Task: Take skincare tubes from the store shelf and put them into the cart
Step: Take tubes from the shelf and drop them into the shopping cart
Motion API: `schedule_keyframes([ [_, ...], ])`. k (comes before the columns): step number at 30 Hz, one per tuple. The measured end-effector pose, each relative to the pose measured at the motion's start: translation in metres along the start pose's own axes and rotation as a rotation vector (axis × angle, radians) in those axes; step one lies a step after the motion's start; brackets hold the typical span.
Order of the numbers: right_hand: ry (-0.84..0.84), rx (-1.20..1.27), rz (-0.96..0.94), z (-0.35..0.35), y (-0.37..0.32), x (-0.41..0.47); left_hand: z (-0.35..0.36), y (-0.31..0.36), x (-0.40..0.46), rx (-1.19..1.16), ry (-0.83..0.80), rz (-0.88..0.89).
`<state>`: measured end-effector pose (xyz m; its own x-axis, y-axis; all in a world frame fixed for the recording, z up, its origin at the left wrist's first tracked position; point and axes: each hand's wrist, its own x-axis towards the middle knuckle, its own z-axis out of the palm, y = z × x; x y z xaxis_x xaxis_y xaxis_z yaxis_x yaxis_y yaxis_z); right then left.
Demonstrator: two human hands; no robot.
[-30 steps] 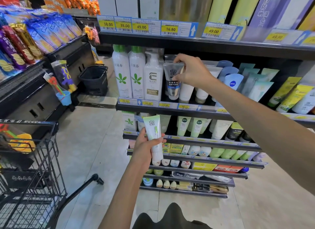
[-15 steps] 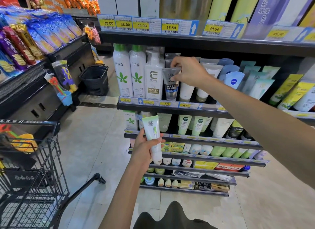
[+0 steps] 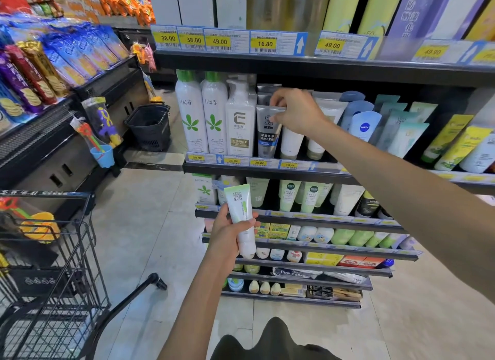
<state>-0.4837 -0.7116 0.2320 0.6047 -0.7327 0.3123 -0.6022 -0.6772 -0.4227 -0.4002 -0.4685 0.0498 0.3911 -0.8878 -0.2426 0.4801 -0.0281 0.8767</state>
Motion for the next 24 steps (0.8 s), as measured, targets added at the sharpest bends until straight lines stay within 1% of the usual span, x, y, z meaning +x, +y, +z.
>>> schedule_keyframes([
  [7,0.001,0.031,-0.004,0.001,0.004,-0.002,0.001,-0.001,-0.003,0.001,0.004,-0.008],
  [15,0.09,0.088,-0.004,-0.004,0.013,-0.014,0.006,-0.001,0.002,0.033,0.009,-0.022],
  [18,0.128,0.14,0.03,-0.005,0.02,-0.029,0.011,0.0,0.004,0.043,0.002,-0.029],
  [24,0.162,0.166,0.126,-0.002,0.039,-0.085,0.022,-0.003,0.011,0.055,-0.017,-0.055],
])
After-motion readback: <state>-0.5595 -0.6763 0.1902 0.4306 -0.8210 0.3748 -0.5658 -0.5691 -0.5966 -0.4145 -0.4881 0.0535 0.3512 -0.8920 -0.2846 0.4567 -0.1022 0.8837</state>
